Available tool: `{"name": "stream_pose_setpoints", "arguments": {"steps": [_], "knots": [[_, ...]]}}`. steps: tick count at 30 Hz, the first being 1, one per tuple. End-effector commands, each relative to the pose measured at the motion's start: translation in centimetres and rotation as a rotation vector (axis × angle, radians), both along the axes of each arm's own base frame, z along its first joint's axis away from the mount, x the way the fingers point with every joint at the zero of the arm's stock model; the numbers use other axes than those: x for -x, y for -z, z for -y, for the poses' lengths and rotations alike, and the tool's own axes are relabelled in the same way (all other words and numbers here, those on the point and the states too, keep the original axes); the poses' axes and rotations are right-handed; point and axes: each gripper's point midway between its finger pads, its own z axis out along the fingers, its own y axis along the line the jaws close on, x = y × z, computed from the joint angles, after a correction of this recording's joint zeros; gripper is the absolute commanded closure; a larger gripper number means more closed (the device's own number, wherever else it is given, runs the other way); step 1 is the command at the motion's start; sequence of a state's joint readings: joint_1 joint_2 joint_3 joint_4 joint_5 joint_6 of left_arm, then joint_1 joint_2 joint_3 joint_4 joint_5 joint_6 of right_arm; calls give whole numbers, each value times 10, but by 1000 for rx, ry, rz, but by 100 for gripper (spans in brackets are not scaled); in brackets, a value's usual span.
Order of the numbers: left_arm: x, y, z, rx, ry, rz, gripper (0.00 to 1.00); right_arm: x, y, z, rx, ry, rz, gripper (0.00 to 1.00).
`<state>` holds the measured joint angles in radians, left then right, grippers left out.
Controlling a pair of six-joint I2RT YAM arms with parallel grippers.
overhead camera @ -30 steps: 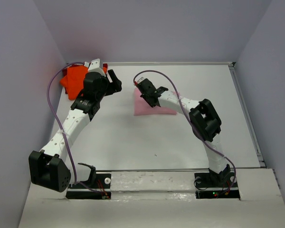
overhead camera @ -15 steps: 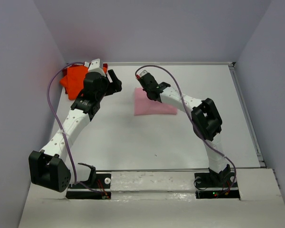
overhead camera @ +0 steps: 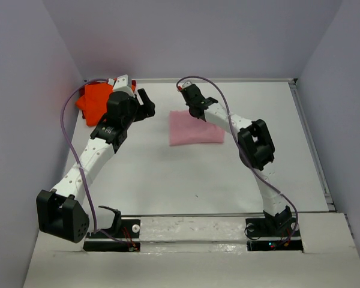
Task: Fold and stack the t-shirts
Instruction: Fold the tshirt
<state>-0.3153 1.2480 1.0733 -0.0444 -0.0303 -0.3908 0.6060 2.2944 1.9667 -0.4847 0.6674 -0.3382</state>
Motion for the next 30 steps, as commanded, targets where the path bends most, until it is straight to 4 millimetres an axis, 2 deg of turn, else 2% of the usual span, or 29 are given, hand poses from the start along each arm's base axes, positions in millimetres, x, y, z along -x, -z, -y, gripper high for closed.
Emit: {"name": "stream_pose_setpoints", "arguments": {"steps": [1, 2, 4, 5, 7, 8, 10, 13, 14, 17, 18, 20, 21, 22, 24, 25, 26, 27, 28, 30], "knots": [[-3, -9, 3, 6, 10, 39, 17, -22, -5, 21, -6, 61, 56, 100], [-2, -10, 4, 7, 13, 40, 17, -23, -3, 29, -9, 76, 51, 83], [-3, -9, 4, 8, 13, 39, 17, -21, 3, 35, -14, 90, 40, 69], [-2, -9, 5, 7, 15, 39, 17, -20, 1, 37, -13, 94, 42, 58], [-3, -9, 5, 8, 14, 37, 17, -20, 1, 46, -11, 115, 45, 46], [-3, -10, 5, 8, 15, 40, 17, -21, 0, 53, -9, 130, 48, 45], [-2, -9, 5, 7, 15, 37, 17, -20, -2, 54, -9, 137, 56, 42], [-3, -9, 4, 7, 13, 39, 17, -19, -18, 57, -23, 148, 89, 42], [-3, -9, 4, 8, 13, 39, 17, -18, -31, 56, -49, 157, 113, 42], [-3, -9, 4, 6, 14, 39, 17, -14, -48, 55, -89, 142, 131, 41], [-3, -9, 4, 6, 14, 39, 17, -11, -64, 54, -119, 139, 153, 42], [-3, -9, 4, 6, 10, 39, 17, -4, -72, 43, -174, 97, 144, 41], [-3, -9, 4, 4, 11, 38, 17, 2, -87, 38, -222, 93, 162, 41], [-3, -10, 3, 4, 6, 41, 17, 6, -93, 36, -251, 88, 165, 41], [-4, -9, 2, 2, 2, 40, 17, 15, -93, 23, -351, 56, 129, 41], [-4, -9, 2, 2, 2, 40, 17, 22, -102, 16, -408, 21, 121, 41], [-4, -9, 2, 0, 3, 39, 17, 25, -102, 17, -426, 33, 120, 41], [-4, -9, 1, 1, -1, 39, 17, 33, -88, 7, -482, 14, 70, 41], [-4, -10, 1, 0, -2, 43, 17, 38, -82, 2, -510, -1, 46, 41], [-4, -10, 0, -2, -4, 43, 17, 50, -61, -22, -608, -72, -53, 41]]}}
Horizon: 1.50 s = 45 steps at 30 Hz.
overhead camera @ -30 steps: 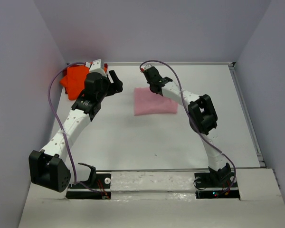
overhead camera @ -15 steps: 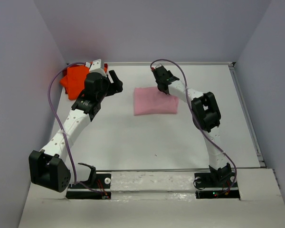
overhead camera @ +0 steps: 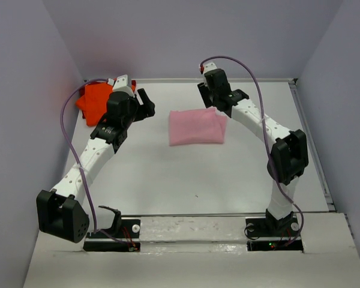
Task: Fold and stack the t-shirts
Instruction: Fold the tshirt
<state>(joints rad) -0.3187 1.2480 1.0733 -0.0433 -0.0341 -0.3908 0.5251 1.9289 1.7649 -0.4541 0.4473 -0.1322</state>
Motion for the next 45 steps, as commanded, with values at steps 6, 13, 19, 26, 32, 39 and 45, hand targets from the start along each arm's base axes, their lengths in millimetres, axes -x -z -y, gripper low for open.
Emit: {"name": "stream_pose_setpoints", "arguments": {"steps": [6, 13, 19, 26, 32, 39, 45], "knots": [[-5, -9, -2, -7, -11, 41, 17, 43, 66, -101, -482, -300, -236, 43], [-4, -9, -1, -7, -9, 41, 17, 46, 53, -98, -846, -413, -271, 44], [-5, -9, 0, -5, -5, 42, 17, 59, 36, -85, -1133, -575, -290, 44], [-4, -8, -1, -8, -7, 40, 17, 48, 50, -64, -1473, -686, -396, 39], [-5, -8, -1, -10, -8, 41, 17, 44, 70, -62, -1568, -645, -508, 29], [-5, -6, -1, -11, -5, 35, 17, 41, 68, -62, -1498, -586, -529, 100], [-6, -6, -1, -11, -11, 35, 17, 35, 43, -56, -1385, -517, -484, 100]]}}
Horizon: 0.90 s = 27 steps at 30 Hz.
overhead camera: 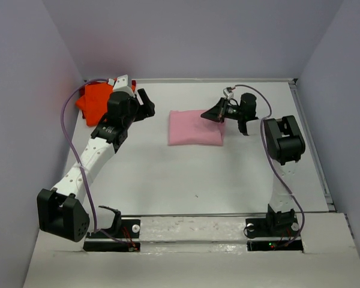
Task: Fold and stack the t-shirts
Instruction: Fold the tshirt
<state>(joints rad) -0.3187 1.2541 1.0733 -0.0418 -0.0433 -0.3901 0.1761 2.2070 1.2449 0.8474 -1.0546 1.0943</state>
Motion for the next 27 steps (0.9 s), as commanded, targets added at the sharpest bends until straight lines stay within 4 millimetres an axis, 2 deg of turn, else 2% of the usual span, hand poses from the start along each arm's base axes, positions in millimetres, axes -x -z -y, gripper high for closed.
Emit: {"name": "stream_pose_setpoints", "arguments": {"steps": [1, 3, 10, 13, 27], "knots": [[-5, -7, 0, -9, -2, 35, 17, -9, -45, 3, 88, 29, 126, 100], [-5, -7, -1, -9, -4, 36, 17, -11, -48, 2, 89, 23, 125, 100], [-4, -7, -1, -8, -6, 37, 17, -13, -2, -3, 109, 15, 23, 100], [-5, -8, -1, -9, -7, 37, 17, -10, 9, -8, 113, 2, -2, 100], [-4, -8, -3, -12, -14, 39, 17, -7, 64, -5, 172, 16, -143, 100]]}}
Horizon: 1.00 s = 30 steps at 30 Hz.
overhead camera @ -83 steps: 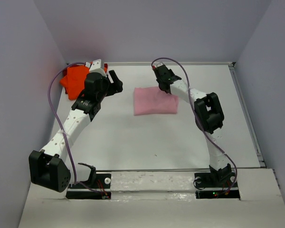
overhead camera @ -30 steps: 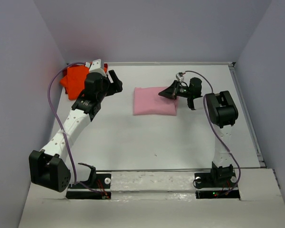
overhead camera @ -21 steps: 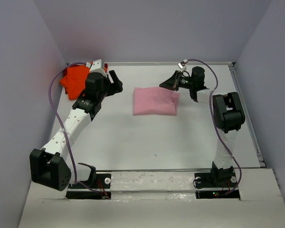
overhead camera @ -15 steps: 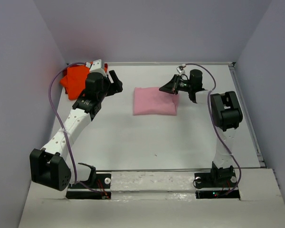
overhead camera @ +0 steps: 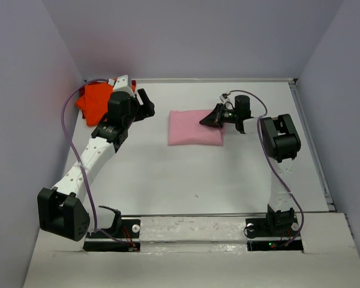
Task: Fold and stack the t-shirts
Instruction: Fold the tshirt
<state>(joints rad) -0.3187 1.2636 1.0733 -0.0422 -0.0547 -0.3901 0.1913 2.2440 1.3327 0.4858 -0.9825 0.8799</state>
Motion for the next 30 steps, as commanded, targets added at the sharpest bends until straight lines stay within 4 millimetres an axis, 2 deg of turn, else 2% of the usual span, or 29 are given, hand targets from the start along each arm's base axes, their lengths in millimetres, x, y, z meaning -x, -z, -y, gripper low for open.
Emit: {"name": "stream_pose_setpoints", "arguments": {"steps": [1, 4, 5, 7, 8, 12, 13, 14, 15, 23, 27, 28, 29, 30], "knots": [[-3, -12, -2, -4, -8, 49, 17, 2, 21, -2, 27, -6, -43, 100], [-2, -12, -2, -6, -5, 48, 17, 2, 25, -1, 37, 1, -48, 100], [-3, -12, -1, -5, -5, 49, 17, 3, 28, -1, 45, 2, -61, 86], [-2, -13, -1, -5, -5, 51, 17, 2, 29, -1, 48, -5, -61, 82], [-3, -12, -1, -6, -5, 48, 17, 2, 30, -1, 51, -1, -62, 74], [-3, -12, -1, -5, -5, 49, 17, 2, 34, 0, 54, 0, -77, 61], [-2, -11, -1, -6, -5, 46, 17, 3, 35, 0, 55, 0, -82, 55], [-3, -12, -1, -4, -5, 47, 17, 3, 34, 0, 56, -1, -76, 55], [-2, -12, -1, -5, -5, 49, 17, 2, 33, 0, 57, -1, -73, 47], [-2, -12, -1, -5, -2, 47, 17, 0, 30, 1, 76, 4, -59, 37], [-2, -12, -1, -4, -2, 49, 17, 0, 32, 1, 83, 4, -68, 37], [-2, -12, -1, -4, -2, 49, 17, -1, 26, 1, 82, 4, -57, 41], [-2, -12, -1, -4, -2, 49, 17, 0, 27, 1, 83, 5, -59, 41], [-2, -12, -1, -4, 0, 49, 17, -1, 19, 2, 90, 16, -51, 45]]}}
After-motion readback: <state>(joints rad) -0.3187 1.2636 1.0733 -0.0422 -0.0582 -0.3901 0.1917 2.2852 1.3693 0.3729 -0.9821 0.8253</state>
